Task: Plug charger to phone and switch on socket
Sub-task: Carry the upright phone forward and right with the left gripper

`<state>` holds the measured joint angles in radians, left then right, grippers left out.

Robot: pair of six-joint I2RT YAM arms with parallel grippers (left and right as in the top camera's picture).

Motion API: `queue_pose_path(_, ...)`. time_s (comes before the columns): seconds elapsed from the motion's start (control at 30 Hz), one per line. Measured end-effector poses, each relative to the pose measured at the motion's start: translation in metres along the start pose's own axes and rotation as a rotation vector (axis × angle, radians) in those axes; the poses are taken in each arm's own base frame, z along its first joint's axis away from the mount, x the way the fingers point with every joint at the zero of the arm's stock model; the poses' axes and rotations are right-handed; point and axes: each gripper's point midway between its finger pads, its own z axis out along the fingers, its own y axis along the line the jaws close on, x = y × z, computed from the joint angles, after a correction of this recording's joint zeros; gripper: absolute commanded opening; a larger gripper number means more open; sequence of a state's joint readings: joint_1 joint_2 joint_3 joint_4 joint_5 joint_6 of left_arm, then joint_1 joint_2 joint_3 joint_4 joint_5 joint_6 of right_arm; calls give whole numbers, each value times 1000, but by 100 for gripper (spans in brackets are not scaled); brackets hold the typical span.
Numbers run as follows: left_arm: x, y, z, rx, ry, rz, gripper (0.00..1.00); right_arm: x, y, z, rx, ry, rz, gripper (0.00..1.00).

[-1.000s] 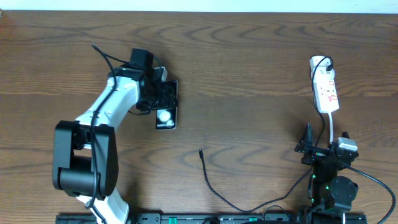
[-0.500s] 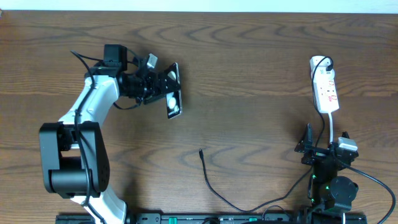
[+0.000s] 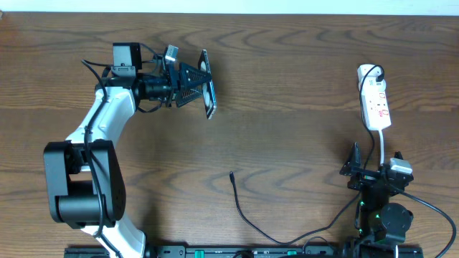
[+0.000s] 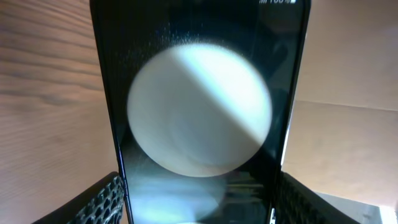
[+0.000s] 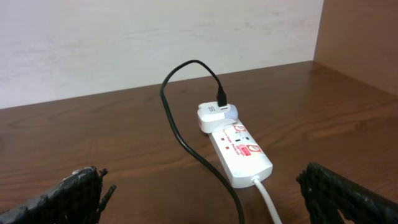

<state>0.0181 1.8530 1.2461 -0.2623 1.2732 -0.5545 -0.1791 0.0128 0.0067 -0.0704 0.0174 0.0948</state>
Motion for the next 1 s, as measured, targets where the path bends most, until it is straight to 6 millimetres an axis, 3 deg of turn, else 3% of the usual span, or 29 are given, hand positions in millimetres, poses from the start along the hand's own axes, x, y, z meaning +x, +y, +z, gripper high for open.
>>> queue_pose_path(0.4,7,-17,-1,86,58,-137,8,0,0,0,0,0,0,99)
queue_pose_path(1.0,1,-27,-2,117,59,-153,8,0,0,0,0,0,0,99)
